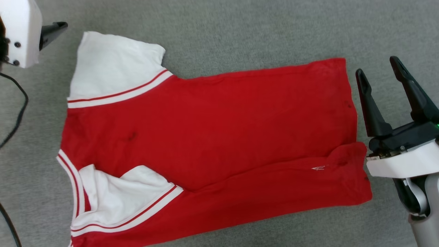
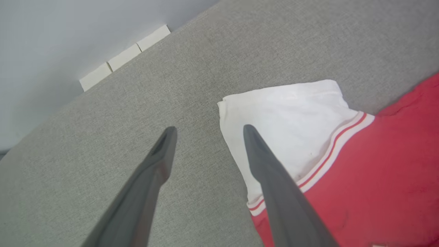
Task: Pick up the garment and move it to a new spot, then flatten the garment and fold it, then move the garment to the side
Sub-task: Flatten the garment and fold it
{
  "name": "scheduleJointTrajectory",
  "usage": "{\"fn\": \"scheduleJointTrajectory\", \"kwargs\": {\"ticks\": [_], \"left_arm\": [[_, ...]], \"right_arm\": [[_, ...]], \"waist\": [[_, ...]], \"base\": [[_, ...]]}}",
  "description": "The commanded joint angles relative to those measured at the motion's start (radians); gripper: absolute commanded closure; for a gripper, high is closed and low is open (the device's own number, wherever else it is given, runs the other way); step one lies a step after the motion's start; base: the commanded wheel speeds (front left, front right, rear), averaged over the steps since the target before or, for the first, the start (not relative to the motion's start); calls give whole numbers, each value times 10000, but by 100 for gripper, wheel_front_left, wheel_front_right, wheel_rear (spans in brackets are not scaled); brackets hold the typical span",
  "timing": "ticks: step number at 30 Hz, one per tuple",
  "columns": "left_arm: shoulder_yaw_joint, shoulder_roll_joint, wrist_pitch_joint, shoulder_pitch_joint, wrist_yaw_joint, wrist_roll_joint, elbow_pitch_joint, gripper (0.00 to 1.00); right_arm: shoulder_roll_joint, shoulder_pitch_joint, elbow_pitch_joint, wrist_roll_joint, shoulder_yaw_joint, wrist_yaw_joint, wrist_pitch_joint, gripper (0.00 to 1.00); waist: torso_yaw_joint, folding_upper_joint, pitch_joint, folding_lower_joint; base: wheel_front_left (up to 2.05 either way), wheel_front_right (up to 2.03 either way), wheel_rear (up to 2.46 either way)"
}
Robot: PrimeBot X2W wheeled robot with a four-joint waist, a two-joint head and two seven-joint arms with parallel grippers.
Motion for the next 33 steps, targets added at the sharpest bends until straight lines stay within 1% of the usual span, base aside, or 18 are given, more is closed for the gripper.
{"fn": "scheduleJointTrajectory", "kwargs": {"ticks": [1,5,9,12,16,19,20,21,22,25,29,31,33], "left_arm": [[-96,-48,508,-409,-54,-107,36,0],[-373,-220,1585,-1069,-94,-191,179,0],[-638,-213,2165,-1408,-128,-65,372,0],[-831,-66,2270,-1416,-156,94,485,0],[-952,-32,2130,-1154,-181,-58,640,0],[-1179,40,2343,-907,-205,-210,708,0],[-1240,66,2367,-865,-217,-254,658,3],[-1285,79,2331,-836,-225,-274,612,93],[-1361,92,2302,-813,-233,-294,558,100],[-1399,134,2039,-919,-221,-348,464,100],[-1510,78,1636,-1035,-219,-446,215,100],[-1648,55,1420,-1034,-220,-503,71,100],[-1832,57,1195,-994,-221,-536,-119,100]], "right_arm": [[78,-262,-88,-56,39,-8,6,0],[103,-588,-150,-100,169,-8,-1,0],[145,-894,-109,-135,323,-8,-5,0],[207,-1055,-11,-138,424,-8,-48,0],[343,-1116,145,-242,317,-8,-154,0],[385,-1125,257,-288,278,-8,-203,0],[380,-1154,295,-304,265,-8,-217,0],[378,-1204,330,-327,247,-8,-225,0],[373,-1269,344,-363,206,-8,-245,0],[222,-1438,379,-451,142,-8,-267,0],[-270,-1988,342,-532,112,-8,18,0],[-662,-2311,387,-487,175,-8,452,0],[-1229,-2580,586,-253,476,-7,1419,0]], "waist": [[-221,0,522,-2],[-363,0,1017,-2],[-522,0,1436,-2],[-640,0,1675,-2],[-700,0,1836,-2],[-702,0,1864,-2],[-701,0,1860,-2],[-696,0,1842,-2],[-682,0,1803,-2],[-636,0,1597,-2],[-508,0,1147,-2],[-412,0,896,-2],[-289,0,661,-2]], "base": [[0,0,0],[0,0,0],[0,0,0],[0,0,0],[0,0,0],[0,0,0],[0,0,0],[0,0,0],[0,0,0],[0,0,0],[0,0,0],[0,0,0],[0,0,0]]}}
